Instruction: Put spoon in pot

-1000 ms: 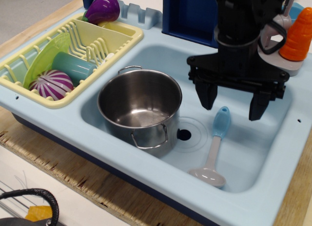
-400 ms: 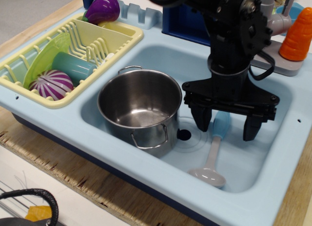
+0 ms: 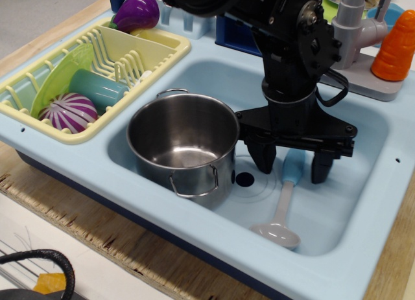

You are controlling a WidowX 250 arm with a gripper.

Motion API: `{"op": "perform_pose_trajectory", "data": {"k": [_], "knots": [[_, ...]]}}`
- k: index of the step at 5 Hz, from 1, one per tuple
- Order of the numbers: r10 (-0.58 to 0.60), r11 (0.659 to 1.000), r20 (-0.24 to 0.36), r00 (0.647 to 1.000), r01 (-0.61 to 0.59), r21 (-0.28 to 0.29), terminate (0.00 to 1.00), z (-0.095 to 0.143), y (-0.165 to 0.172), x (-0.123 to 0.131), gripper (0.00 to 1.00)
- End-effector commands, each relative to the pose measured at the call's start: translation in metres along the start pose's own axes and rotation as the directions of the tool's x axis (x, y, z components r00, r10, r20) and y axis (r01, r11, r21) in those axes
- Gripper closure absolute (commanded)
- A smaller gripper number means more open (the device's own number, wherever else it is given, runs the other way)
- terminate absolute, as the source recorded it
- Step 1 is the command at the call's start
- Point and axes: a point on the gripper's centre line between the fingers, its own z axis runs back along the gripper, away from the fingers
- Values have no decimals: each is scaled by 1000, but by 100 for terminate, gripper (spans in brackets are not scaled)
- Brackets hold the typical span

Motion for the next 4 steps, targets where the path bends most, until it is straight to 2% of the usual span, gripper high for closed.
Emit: {"op": "perform_pose_trajectory", "data": {"k": [1, 2, 3, 4], "knots": [[2, 1000, -2, 1000, -2, 2, 0, 0, -6, 7, 100], [-15, 999, 12, 1000, 14, 41, 0, 19, -19, 15, 100], [-23, 997, 52, 998, 19, 72, 0, 38, -32, 21, 100], [-28, 992, 111, 993, 14, 127, 0, 63, -31, 27, 100]]}}
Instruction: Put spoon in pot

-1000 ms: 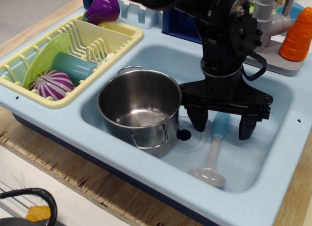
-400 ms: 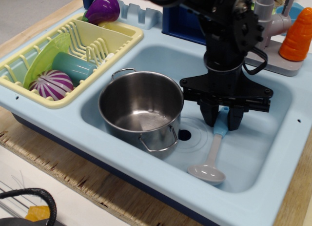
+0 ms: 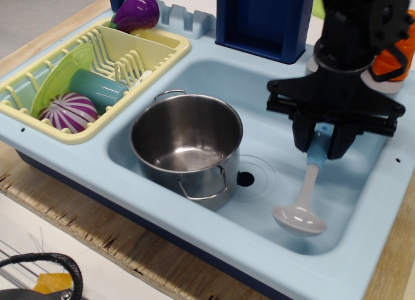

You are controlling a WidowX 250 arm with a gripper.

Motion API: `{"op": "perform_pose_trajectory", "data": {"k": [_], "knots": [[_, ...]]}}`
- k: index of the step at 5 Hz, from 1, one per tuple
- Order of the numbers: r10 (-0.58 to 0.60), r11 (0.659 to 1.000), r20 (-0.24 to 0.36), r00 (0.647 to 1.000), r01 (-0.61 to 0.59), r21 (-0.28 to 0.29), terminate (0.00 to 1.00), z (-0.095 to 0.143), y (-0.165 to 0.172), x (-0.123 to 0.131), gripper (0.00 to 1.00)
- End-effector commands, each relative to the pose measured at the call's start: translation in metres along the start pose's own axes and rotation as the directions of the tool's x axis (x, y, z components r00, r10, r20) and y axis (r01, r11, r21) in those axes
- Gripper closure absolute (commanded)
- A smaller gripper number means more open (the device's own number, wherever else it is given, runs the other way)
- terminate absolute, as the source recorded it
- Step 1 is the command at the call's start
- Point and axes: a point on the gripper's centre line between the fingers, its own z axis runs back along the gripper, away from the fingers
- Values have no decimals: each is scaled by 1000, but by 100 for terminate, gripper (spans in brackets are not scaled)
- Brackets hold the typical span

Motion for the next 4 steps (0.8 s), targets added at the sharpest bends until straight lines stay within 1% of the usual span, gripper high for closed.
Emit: {"op": "perform_pose_trajectory", "data": {"k": [1, 2, 3, 4], "knots": [[5, 999, 175, 985, -14, 49, 0, 48, 18, 17, 100], [-12, 995, 213, 977, -9, 97, 0, 64, 39, 26, 100], [-19, 994, 241, 970, -8, 109, 0, 71, 58, 36, 100], [-42, 994, 251, 967, 15, 107, 0, 69, 76, 39, 100]]}}
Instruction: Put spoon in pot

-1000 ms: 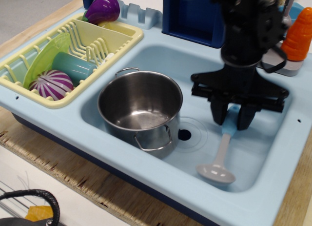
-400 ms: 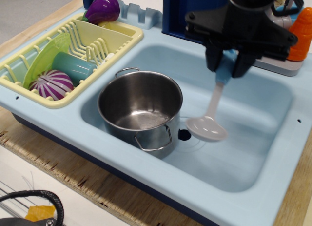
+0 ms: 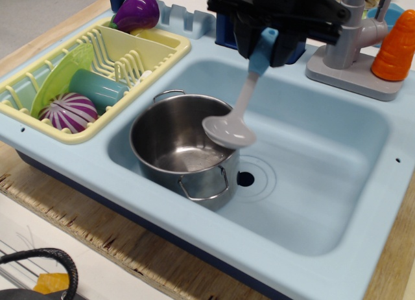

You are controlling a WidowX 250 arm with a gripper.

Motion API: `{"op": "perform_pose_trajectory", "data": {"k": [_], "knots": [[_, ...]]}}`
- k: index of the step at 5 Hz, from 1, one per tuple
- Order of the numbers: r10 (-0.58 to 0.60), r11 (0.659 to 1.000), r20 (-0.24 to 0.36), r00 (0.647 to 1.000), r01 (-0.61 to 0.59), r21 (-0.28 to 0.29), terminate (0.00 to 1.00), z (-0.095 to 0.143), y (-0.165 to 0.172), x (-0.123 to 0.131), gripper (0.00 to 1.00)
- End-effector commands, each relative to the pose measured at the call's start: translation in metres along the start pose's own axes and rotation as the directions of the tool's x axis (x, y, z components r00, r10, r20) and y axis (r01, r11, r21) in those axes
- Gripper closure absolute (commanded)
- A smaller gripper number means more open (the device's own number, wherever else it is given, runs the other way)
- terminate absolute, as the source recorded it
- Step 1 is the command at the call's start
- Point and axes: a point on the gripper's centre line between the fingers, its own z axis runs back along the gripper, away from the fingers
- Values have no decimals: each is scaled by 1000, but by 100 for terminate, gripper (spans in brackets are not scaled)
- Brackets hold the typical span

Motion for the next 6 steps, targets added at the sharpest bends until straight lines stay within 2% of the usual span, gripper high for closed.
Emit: {"op": "perform_pose_trajectory", "data": {"k": [1, 2, 3, 5, 6], "knots": [[-19, 1000, 112, 994, 19, -5, 0, 7, 32, 7, 100], [-3, 999, 187, 982, 9, -31, 0, 2, 43, -2, 0], [-37, 997, 356, 934, 56, -44, 0, -3, 49, -10, 0], [-37, 997, 356, 934, 56, -44, 0, -3, 49, -10, 0], [-37, 997, 356, 934, 56, -44, 100, -3, 49, -10, 0]]}}
